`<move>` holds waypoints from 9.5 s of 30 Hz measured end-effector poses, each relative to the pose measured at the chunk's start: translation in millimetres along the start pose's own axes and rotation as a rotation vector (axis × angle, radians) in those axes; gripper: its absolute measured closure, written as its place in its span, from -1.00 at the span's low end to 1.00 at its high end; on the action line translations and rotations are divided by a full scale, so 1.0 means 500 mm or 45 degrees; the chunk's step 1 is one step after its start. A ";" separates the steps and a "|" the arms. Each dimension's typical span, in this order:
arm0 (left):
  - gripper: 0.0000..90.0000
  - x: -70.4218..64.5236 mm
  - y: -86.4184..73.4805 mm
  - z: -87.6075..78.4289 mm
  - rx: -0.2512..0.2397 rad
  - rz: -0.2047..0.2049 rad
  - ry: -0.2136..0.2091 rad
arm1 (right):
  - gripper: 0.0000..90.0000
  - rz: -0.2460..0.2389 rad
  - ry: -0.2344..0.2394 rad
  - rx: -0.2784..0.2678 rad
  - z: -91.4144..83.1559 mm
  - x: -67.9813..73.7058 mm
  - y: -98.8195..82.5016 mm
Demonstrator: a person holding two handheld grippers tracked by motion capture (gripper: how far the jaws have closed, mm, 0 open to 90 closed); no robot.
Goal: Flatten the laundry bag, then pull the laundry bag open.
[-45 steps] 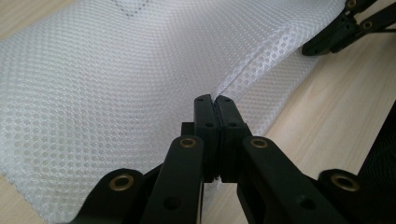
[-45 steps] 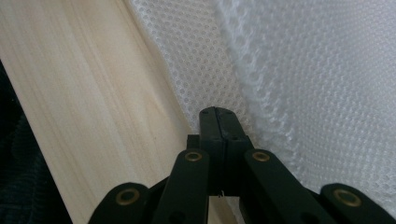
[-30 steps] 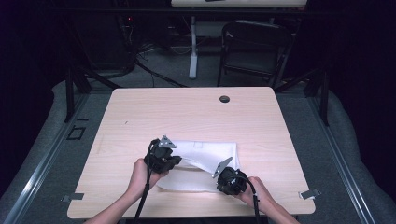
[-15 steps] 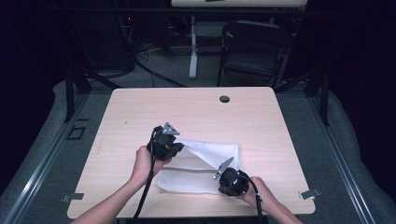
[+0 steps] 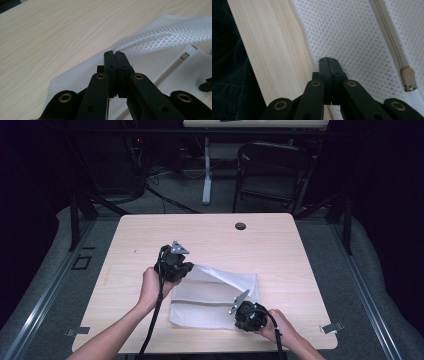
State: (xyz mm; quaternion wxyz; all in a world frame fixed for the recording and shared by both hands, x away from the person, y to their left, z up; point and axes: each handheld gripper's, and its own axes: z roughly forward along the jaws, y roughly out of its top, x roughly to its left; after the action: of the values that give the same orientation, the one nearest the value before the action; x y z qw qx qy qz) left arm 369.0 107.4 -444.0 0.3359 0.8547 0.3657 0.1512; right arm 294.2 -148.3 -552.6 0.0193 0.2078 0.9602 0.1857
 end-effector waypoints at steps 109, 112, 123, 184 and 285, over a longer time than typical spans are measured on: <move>0.19 0.114 0.110 0.223 -0.060 -0.137 0.192 | 1.00 -0.034 0.145 -0.090 0.024 0.041 0.029; -0.17 0.117 0.108 0.213 -0.070 -0.158 0.183 | 0.91 -0.022 0.147 -0.099 0.018 0.039 0.028; -0.64 0.102 0.078 0.166 -0.088 -0.096 0.081 | -0.16 0.071 0.112 -0.197 -0.040 0.006 0.010; -0.72 -0.138 -0.066 0.138 -0.022 0.271 -0.254 | 1.00 0.298 -0.105 -0.221 -0.121 -0.085 -0.059; 0.83 -0.269 -0.080 0.269 0.023 0.563 -0.611 | 1.00 0.379 -0.017 -0.082 -0.042 -0.106 -0.099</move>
State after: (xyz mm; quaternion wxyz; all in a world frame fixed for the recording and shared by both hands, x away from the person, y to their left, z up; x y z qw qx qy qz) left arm 323.2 -32.4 -571.1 0.3639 0.9277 0.0828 0.0116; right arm 320.8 -219.1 -553.3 0.0047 0.3485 0.9121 0.2157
